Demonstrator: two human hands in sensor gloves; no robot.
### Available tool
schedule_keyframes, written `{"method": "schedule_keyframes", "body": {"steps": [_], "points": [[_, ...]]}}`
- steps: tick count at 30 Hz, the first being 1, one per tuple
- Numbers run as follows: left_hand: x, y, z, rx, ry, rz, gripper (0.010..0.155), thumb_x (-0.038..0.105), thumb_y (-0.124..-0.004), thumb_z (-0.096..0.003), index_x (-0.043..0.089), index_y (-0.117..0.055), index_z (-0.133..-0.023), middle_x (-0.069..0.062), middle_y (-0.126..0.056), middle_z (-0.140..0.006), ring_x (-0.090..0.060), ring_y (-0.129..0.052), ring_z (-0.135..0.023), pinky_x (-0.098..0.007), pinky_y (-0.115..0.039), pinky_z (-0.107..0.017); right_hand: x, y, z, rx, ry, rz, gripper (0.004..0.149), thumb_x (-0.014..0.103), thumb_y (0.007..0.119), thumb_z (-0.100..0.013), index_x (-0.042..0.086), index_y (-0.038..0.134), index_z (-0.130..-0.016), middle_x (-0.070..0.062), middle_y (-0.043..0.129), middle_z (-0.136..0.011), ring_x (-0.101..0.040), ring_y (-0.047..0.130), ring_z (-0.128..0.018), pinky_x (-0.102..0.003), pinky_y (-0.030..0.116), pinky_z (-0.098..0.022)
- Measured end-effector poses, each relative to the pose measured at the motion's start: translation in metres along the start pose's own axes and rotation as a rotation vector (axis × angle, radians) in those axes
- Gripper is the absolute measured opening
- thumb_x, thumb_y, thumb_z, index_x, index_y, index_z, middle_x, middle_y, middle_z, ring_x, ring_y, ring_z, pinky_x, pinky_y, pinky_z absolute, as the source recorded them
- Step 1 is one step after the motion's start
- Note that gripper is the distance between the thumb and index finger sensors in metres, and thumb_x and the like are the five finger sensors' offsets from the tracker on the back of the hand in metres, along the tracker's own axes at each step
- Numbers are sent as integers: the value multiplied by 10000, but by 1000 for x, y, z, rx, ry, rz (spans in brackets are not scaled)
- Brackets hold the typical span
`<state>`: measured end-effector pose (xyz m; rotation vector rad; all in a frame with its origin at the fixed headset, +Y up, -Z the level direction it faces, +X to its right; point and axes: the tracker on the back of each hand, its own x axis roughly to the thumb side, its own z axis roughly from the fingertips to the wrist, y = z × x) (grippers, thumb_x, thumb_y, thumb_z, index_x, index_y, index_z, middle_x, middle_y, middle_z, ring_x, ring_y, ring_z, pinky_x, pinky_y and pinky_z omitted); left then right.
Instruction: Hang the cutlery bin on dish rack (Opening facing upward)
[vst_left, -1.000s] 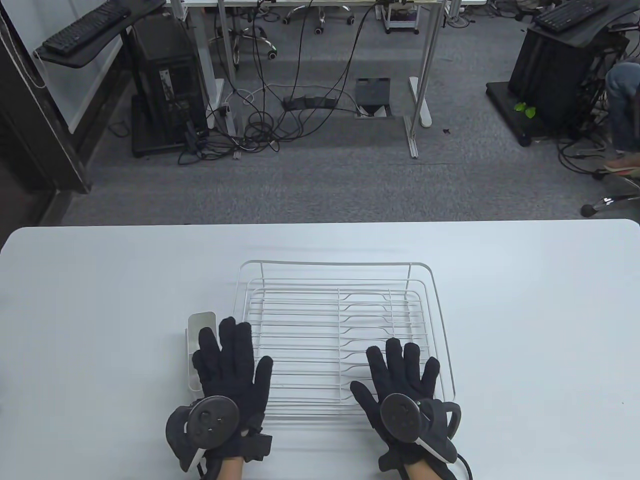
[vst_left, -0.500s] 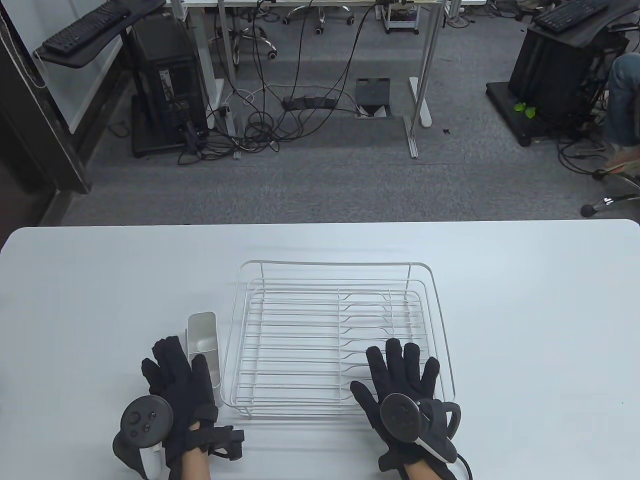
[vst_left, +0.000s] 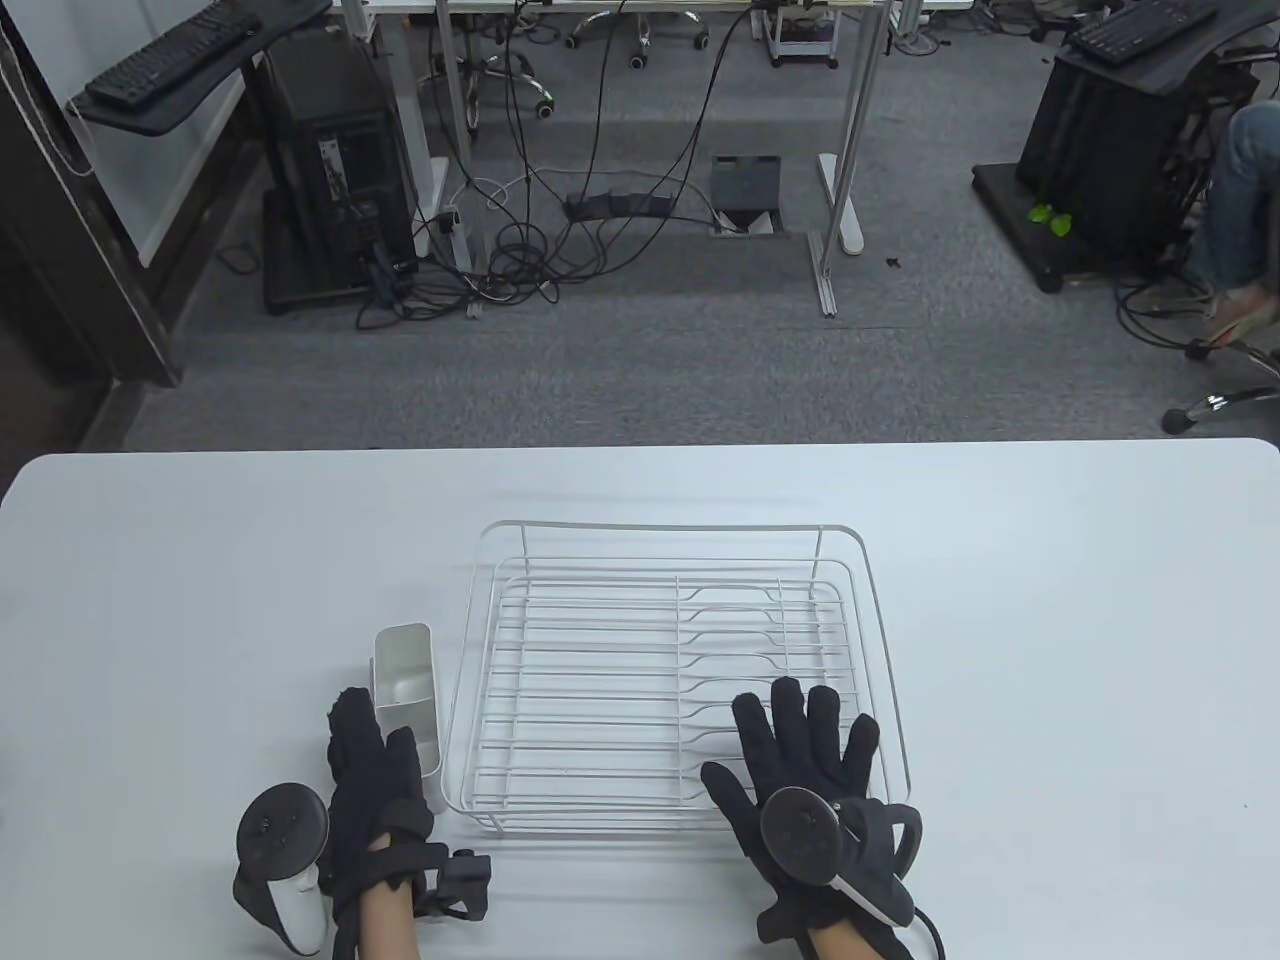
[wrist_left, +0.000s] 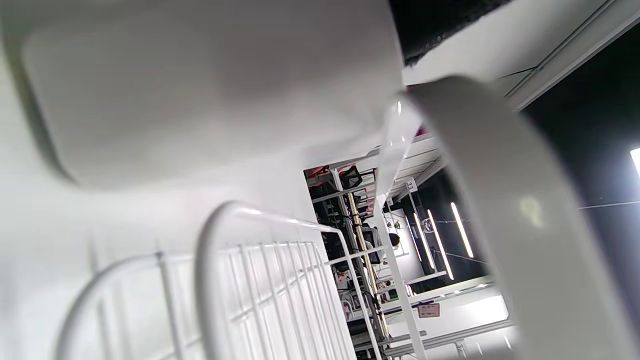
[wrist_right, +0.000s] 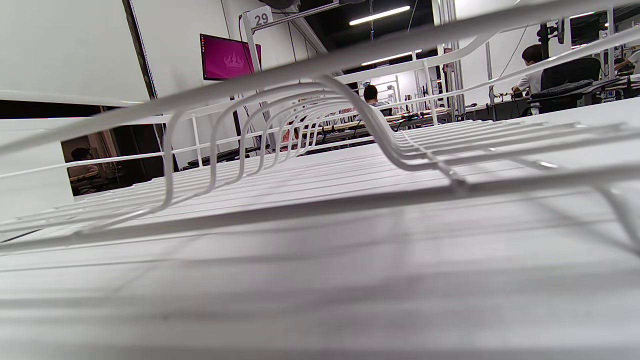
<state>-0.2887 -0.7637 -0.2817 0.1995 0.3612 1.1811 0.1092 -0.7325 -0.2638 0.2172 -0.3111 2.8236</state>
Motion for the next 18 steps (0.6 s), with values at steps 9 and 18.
{"method": "schedule_keyframes", "body": {"steps": [9,18], "points": [[0,-1,0,39,8,-29,618,286,-597,-615,287,-307,-1160,-122,-350,-1201,-488,-456,-1046,-639,-487,-692,0,0,0,-1,0,1,738,633,543,-555,173,539,-1132,-229,467,-1184,-486,322,-1068,-645,58,-661],[0,-3,1,70,-2,-57,604,279,-592,-610,285,-341,-1159,-117,-393,-1197,-479,-550,-1025,-605,-568,-677,0,0,0,-2,1,2,740,633,543,-555,171,542,-1133,-230,472,-1184,-484,324,-1069,-645,59,-661]]}}
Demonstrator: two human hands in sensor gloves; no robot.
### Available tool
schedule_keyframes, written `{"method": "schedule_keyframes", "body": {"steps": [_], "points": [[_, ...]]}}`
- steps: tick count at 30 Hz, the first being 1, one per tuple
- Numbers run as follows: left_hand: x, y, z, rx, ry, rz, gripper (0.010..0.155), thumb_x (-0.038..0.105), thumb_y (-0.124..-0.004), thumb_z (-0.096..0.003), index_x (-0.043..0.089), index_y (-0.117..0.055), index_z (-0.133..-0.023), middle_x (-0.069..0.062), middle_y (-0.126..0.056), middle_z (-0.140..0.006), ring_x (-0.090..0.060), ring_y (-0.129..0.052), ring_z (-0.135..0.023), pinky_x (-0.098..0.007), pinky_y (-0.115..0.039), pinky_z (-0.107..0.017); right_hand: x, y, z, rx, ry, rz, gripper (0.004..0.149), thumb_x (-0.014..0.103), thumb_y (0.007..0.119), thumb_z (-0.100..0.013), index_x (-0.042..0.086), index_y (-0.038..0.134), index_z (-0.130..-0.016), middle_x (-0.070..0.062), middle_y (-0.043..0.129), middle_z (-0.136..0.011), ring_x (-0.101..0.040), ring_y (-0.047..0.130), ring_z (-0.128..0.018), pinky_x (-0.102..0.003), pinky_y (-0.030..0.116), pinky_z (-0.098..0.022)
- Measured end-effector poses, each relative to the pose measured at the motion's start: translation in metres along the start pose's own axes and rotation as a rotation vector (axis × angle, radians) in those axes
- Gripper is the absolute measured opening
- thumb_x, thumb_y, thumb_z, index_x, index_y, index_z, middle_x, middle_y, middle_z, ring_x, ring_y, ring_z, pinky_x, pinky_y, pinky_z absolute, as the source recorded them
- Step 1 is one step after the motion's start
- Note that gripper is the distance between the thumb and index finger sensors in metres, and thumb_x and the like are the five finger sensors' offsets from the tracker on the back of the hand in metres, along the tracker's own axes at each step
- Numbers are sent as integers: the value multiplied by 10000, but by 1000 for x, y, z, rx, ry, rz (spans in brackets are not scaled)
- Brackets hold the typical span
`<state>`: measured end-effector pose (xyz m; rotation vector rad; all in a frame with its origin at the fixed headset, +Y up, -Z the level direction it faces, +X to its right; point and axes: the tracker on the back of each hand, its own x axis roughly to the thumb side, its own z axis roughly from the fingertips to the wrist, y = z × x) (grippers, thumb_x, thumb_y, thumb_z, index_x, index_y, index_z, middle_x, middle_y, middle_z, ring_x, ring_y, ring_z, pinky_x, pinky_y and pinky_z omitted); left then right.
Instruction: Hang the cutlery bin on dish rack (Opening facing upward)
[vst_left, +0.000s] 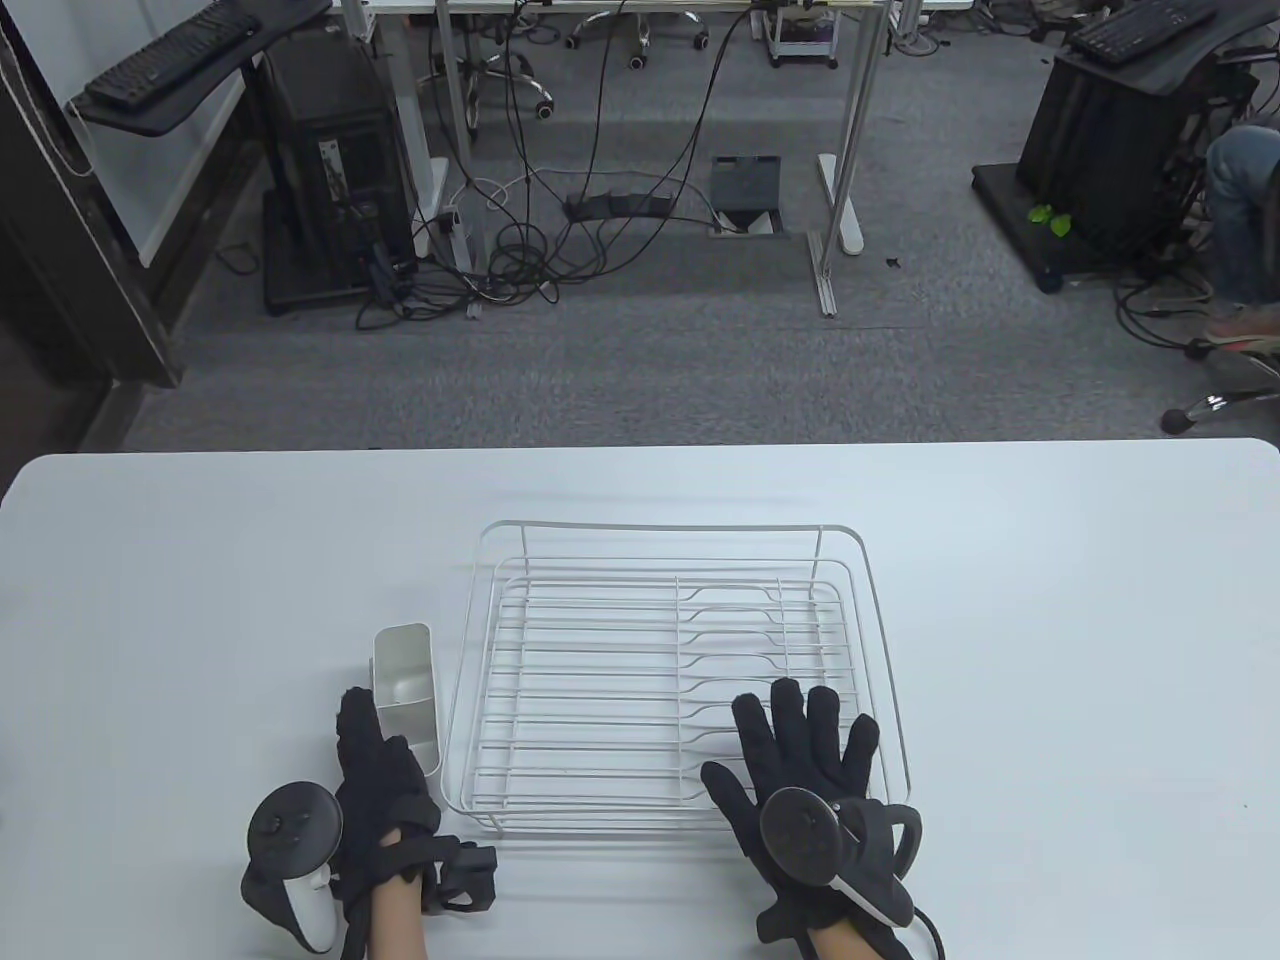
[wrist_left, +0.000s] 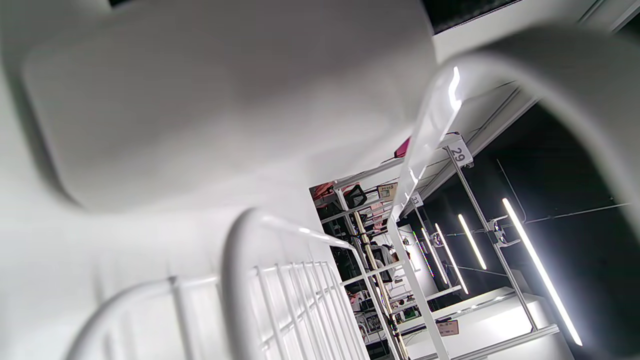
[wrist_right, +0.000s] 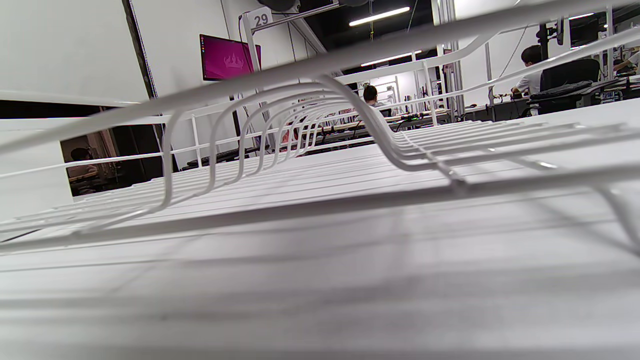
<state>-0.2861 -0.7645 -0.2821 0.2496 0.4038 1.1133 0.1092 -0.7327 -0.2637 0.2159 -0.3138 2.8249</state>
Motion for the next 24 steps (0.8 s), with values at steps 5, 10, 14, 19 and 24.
{"method": "schedule_keyframes", "body": {"steps": [5,10,14,19,24], "points": [[0,-1,1,41,-15,-22,587,264,-591,-602,278,-398,-1156,-114,-470,-1186,-472,-638,-985,-596,-599,-662,0,0,0,1,0,1,741,634,542,-554,170,549,-1132,-230,476,-1183,-484,326,-1069,-646,59,-661],[0,-2,1,49,-11,-12,577,266,-588,-601,275,-426,-1154,-111,-497,-1182,-467,-655,-979,-589,-605,-661,0,0,0,1,0,0,741,634,542,-555,169,548,-1132,-230,475,-1183,-485,324,-1069,-646,59,-661],[0,-2,1,72,-21,-15,569,260,-595,-596,266,-463,-1149,-112,-536,-1173,-468,-689,-963,-587,-625,-650,0,0,0,0,0,0,741,633,542,-555,169,546,-1132,-228,471,-1184,-486,323,-1069,-646,59,-661],[0,2,3,121,5,-16,570,244,-602,-588,245,-477,-1144,-128,-562,-1160,-478,-721,-941,-581,-656,-632,0,0,0,1,0,0,742,634,542,-555,169,543,-1133,-229,468,-1184,-485,323,-1069,-646,58,-661],[-4,7,3,140,27,38,570,235,-608,-583,237,-492,-1142,-131,-576,-1154,-488,-735,-927,-585,-665,-621,0,0,0,1,0,0,742,634,542,-554,169,544,-1133,-230,469,-1184,-484,323,-1069,-646,58,-661]]}}
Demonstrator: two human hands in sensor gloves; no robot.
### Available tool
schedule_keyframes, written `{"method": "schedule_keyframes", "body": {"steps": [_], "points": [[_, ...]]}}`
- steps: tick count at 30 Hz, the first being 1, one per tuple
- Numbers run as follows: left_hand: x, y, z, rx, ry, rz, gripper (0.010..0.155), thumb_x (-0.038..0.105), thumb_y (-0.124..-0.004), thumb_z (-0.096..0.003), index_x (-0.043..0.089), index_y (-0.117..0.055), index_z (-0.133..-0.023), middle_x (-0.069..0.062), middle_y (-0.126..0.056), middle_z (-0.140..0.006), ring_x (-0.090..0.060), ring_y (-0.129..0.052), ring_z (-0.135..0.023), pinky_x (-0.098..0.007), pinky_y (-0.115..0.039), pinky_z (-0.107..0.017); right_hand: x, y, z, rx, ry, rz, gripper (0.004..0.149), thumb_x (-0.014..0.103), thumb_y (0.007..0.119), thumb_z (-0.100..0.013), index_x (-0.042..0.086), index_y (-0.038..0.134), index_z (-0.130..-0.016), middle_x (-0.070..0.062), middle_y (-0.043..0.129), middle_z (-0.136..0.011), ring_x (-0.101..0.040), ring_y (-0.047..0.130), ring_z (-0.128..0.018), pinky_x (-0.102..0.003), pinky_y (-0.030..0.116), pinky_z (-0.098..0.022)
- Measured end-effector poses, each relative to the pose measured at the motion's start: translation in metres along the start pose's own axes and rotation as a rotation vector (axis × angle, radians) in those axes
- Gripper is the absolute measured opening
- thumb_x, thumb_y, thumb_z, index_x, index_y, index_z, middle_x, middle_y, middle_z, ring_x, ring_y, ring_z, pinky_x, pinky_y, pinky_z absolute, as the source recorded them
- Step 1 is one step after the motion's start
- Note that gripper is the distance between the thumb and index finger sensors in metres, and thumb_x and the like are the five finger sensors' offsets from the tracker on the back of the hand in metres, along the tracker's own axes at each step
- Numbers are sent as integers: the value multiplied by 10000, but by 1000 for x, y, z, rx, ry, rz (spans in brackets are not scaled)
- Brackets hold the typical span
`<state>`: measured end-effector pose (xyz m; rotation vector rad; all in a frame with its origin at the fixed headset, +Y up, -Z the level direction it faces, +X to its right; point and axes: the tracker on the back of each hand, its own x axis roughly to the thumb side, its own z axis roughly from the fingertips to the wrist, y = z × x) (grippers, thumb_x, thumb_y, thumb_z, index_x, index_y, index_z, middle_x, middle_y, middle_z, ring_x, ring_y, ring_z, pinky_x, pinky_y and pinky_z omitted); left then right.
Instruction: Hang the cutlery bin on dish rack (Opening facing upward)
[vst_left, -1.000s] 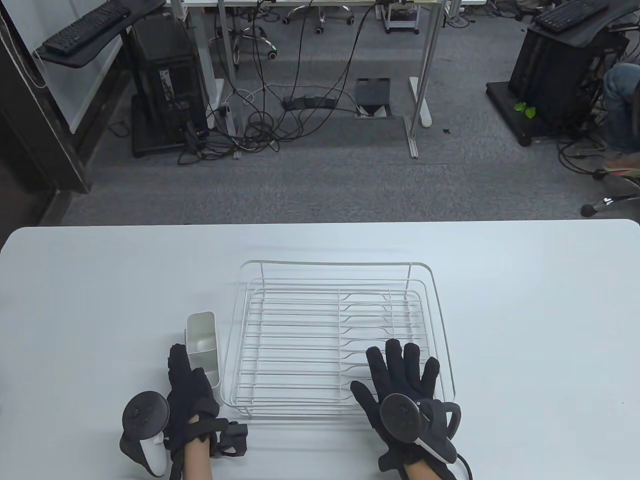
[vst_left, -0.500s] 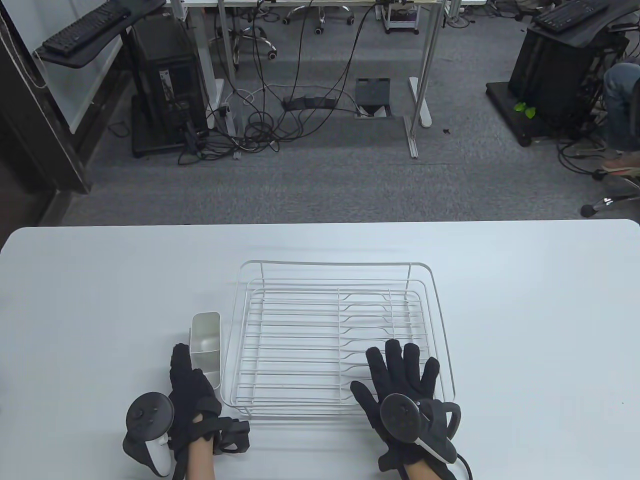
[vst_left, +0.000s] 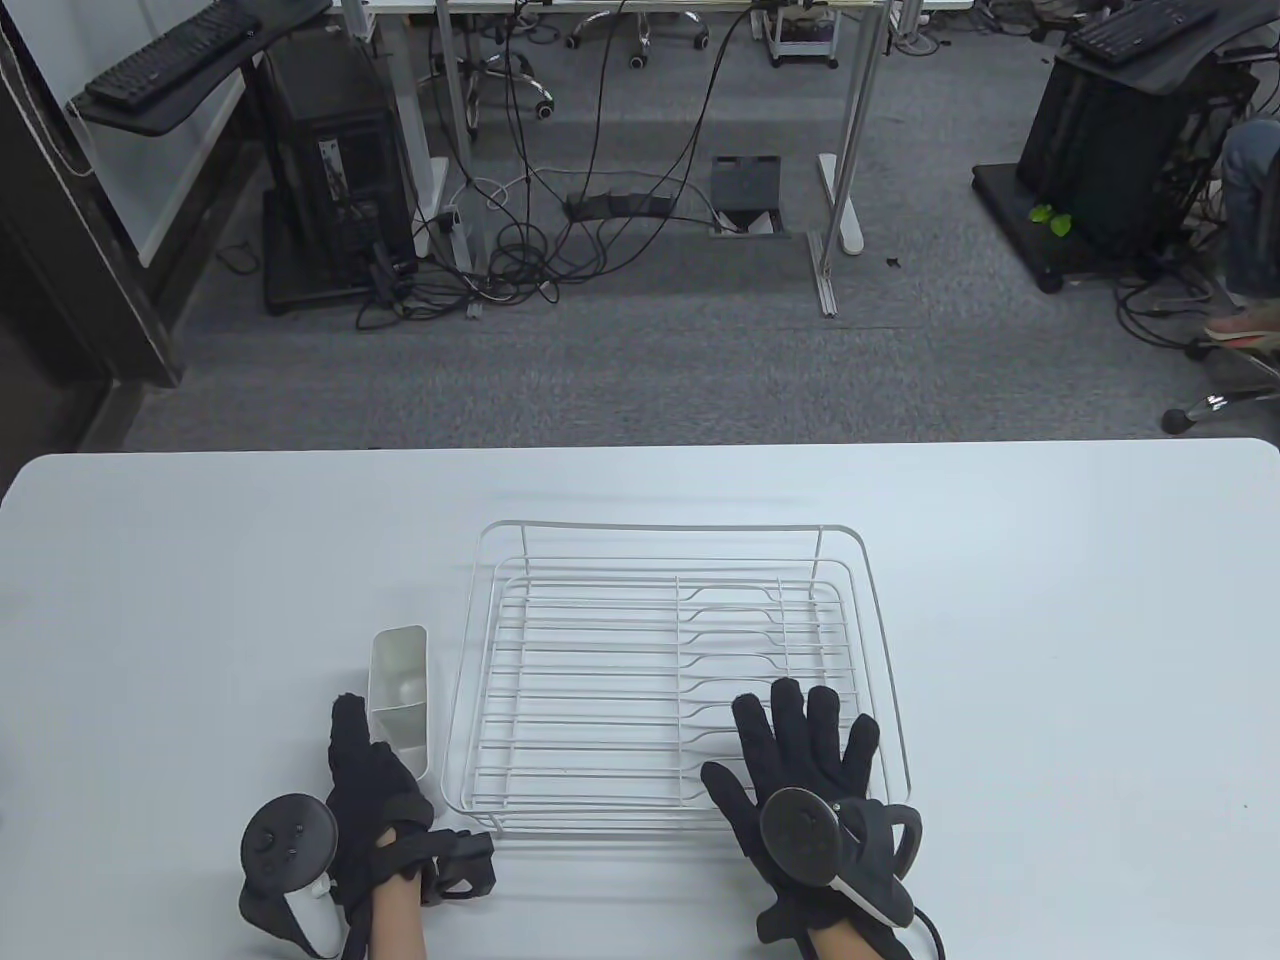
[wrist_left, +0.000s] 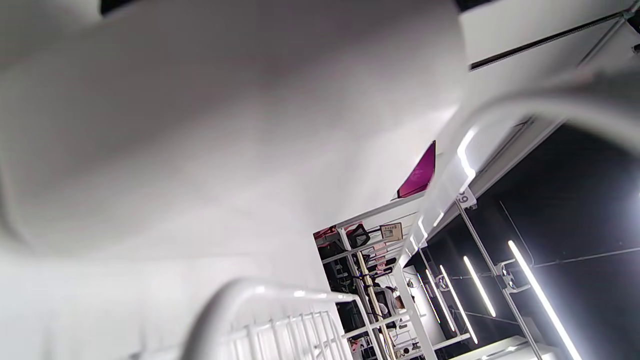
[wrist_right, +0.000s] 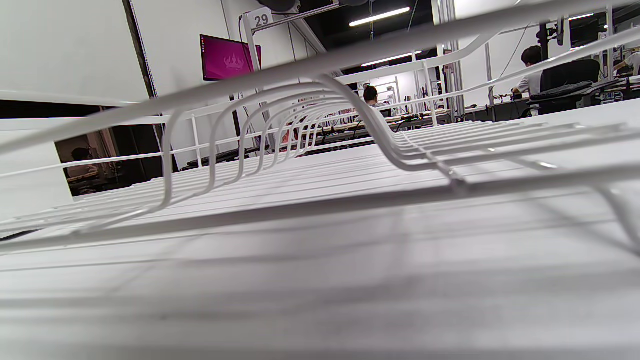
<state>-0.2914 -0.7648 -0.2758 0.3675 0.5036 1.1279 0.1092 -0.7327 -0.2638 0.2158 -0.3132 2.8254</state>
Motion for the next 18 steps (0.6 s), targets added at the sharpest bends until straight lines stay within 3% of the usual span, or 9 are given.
{"method": "schedule_keyframes", "body": {"steps": [7,11,18], "points": [[3,8,1,32,-15,24,571,228,-614,-580,234,-503,-1140,-125,-592,-1148,-494,-743,-920,-592,-669,-614,0,0,0,0,0,0,740,634,542,-555,171,544,-1133,-227,469,-1185,-483,322,-1070,-646,58,-661],[12,17,3,66,-75,4,570,230,-616,-578,247,-508,-1137,-111,-604,-1147,-488,-758,-916,-587,-682,-609,0,0,0,-2,-1,0,741,634,542,-555,170,543,-1133,-230,468,-1184,-486,323,-1068,-646,58,-661],[24,31,8,119,-172,123,570,239,-615,-578,261,-505,-1137,-92,-612,-1146,-472,-770,-917,-574,-695,-607,0,0,0,-2,-1,0,741,634,542,-555,169,545,-1132,-230,471,-1183,-485,323,-1069,-646,59,-661]]}}
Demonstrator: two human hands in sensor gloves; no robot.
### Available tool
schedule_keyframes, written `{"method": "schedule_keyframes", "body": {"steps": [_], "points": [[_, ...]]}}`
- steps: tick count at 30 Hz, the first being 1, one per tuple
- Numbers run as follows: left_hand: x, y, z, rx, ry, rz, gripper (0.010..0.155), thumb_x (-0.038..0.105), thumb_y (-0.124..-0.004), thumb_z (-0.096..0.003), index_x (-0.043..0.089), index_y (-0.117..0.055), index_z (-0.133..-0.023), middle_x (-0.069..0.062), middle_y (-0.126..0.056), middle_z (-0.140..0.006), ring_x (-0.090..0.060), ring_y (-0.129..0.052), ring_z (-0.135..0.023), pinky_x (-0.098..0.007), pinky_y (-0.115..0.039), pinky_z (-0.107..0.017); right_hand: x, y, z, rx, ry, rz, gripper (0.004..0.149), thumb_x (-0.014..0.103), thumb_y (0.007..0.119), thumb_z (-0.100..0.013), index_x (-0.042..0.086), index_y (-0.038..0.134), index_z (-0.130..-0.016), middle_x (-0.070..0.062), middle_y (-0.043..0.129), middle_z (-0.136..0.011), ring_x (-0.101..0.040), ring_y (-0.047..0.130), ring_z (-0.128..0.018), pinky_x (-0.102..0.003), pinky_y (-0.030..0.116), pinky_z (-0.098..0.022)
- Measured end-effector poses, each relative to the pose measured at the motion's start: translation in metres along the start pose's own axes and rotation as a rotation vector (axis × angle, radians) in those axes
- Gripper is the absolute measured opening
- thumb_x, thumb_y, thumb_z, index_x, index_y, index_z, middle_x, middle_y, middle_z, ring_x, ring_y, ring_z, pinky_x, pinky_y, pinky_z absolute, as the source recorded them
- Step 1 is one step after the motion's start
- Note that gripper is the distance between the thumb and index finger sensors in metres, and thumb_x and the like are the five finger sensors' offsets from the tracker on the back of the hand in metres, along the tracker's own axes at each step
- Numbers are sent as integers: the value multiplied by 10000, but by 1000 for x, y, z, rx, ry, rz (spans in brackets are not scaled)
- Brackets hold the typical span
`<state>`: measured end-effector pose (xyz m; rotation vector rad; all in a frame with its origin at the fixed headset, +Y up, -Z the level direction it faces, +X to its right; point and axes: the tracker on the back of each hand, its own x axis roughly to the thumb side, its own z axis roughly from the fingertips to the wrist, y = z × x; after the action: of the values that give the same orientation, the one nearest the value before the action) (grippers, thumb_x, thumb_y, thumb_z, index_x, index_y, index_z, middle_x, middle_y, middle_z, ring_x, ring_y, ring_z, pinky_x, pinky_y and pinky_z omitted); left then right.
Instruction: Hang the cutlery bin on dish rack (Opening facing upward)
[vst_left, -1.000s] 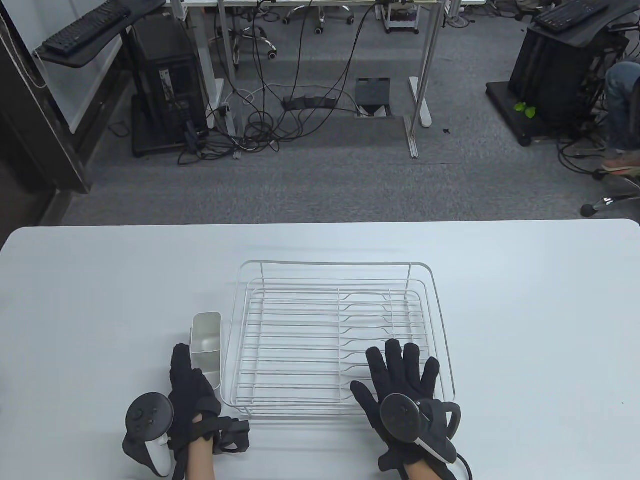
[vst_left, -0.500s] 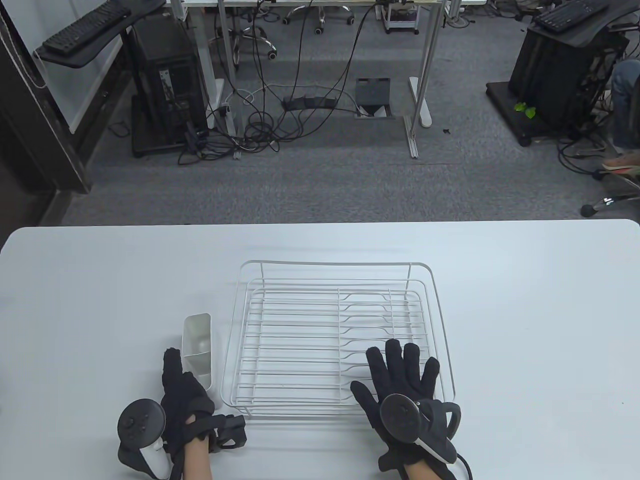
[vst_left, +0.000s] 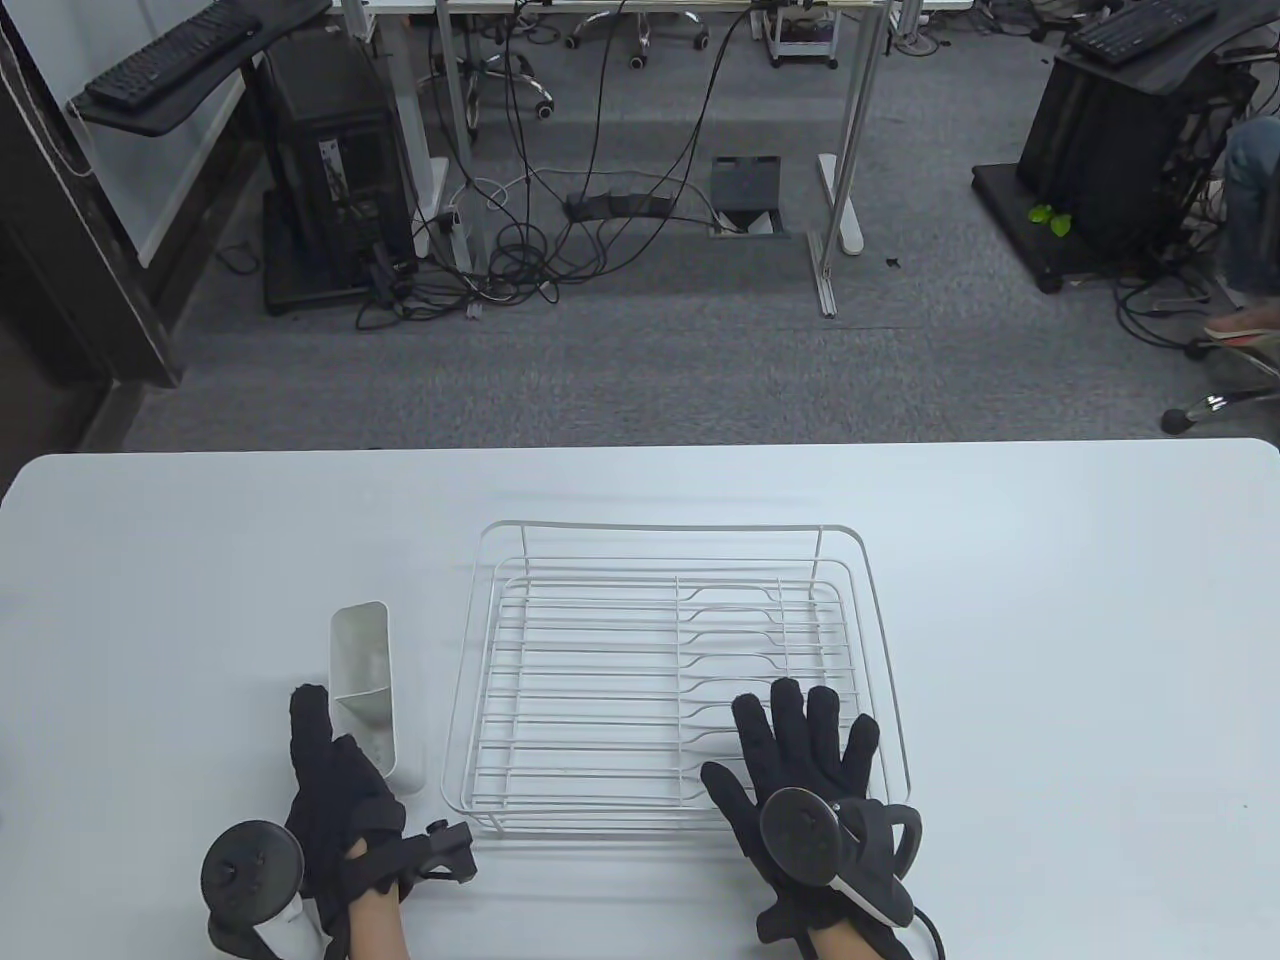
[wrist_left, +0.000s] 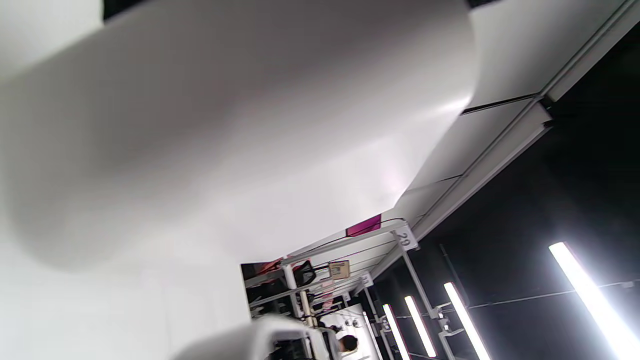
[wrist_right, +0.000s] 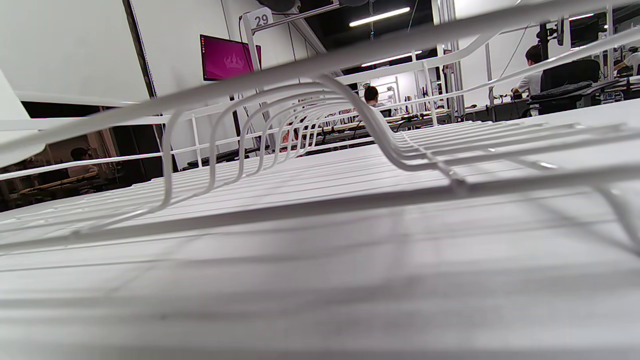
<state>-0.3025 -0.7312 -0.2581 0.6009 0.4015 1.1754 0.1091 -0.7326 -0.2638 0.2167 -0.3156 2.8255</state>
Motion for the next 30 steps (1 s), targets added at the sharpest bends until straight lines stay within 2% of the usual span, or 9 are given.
{"method": "schedule_keyframes", "body": {"steps": [16,30], "points": [[31,8,9,38,-215,83,568,251,-610,-584,286,-499,-1139,-63,-615,-1153,-453,-770,-933,-561,-698,-618,0,0,0,0,0,0,742,633,542,-555,168,543,-1133,-227,470,-1184,-486,322,-1069,-646,59,-660],[65,-12,26,-41,-452,91,565,256,-609,-586,310,-501,-1137,-38,-623,-1157,-436,-776,-946,-554,-701,-630,0,0,0,1,0,0,742,634,542,-555,169,541,-1133,-229,469,-1184,-485,323,-1069,-646,59,-661]]}}
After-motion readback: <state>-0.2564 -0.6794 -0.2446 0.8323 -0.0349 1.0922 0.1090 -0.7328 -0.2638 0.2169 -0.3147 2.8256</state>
